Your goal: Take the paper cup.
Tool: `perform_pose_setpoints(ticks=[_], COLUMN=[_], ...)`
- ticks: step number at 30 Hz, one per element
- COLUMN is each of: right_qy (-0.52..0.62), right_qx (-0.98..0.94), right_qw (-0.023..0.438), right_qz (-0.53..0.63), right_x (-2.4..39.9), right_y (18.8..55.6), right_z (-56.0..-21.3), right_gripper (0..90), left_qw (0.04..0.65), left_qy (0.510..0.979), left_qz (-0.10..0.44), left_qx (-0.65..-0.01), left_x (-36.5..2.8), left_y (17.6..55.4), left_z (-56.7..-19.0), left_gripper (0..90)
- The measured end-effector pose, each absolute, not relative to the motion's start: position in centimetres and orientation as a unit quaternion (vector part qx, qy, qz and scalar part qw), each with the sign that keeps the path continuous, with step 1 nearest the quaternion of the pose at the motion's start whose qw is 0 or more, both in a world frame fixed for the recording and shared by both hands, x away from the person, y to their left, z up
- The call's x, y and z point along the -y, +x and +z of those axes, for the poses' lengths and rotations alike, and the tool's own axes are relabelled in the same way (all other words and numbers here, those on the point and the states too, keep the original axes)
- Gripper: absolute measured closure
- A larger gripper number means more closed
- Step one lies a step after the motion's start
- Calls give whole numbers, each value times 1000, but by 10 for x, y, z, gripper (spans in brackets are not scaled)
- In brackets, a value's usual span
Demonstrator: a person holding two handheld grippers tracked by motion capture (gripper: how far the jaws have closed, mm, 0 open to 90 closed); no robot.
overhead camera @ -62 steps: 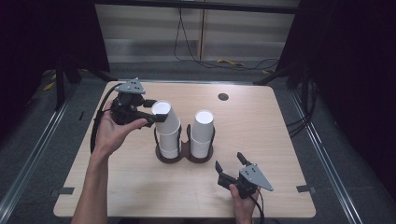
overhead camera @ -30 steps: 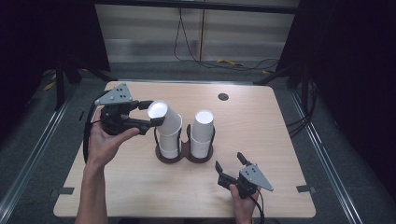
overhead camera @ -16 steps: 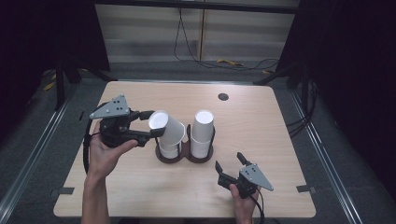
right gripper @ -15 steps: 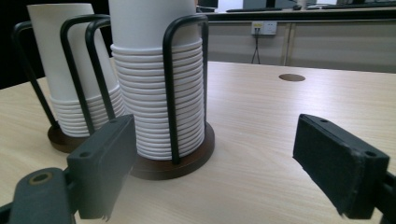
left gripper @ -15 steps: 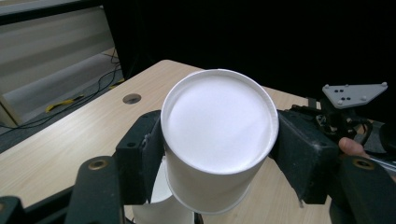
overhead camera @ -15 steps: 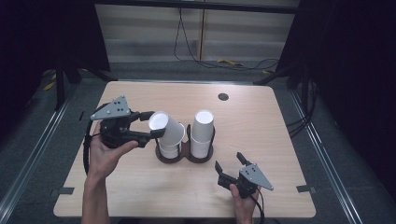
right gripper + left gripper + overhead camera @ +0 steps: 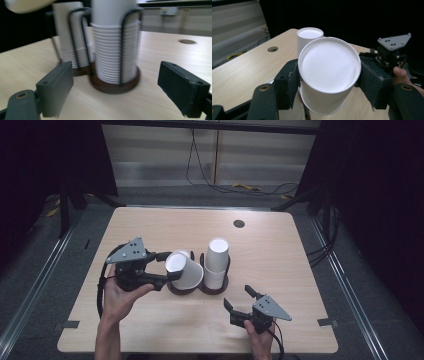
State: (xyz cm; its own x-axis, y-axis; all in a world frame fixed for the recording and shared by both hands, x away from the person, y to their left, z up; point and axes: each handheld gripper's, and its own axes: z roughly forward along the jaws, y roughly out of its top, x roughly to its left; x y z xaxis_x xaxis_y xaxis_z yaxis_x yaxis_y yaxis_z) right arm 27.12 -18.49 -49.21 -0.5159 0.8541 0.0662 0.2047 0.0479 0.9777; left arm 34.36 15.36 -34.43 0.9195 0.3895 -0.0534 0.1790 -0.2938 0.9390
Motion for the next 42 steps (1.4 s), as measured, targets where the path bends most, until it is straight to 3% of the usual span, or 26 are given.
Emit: perform_pose_setpoints(ticks=[17, 28, 42], right_qy=[305, 273, 248], right_qx=[-695, -720, -734], right_qw=[214, 187, 168], right_qz=[615, 610, 609], right_x=[165, 151, 136], right_y=[259, 267, 272], right_z=[-465, -470, -481], right_gripper=[129, 129, 133], left_qw=[575, 568, 574], left_qy=[798, 806, 804], left_qz=[50, 8, -24], left_qx=[-171, -166, -155], left_x=[-141, -128, -113], left_y=[330, 327, 324], left_z=[-389, -414, -419], left_gripper=[361, 361, 361])
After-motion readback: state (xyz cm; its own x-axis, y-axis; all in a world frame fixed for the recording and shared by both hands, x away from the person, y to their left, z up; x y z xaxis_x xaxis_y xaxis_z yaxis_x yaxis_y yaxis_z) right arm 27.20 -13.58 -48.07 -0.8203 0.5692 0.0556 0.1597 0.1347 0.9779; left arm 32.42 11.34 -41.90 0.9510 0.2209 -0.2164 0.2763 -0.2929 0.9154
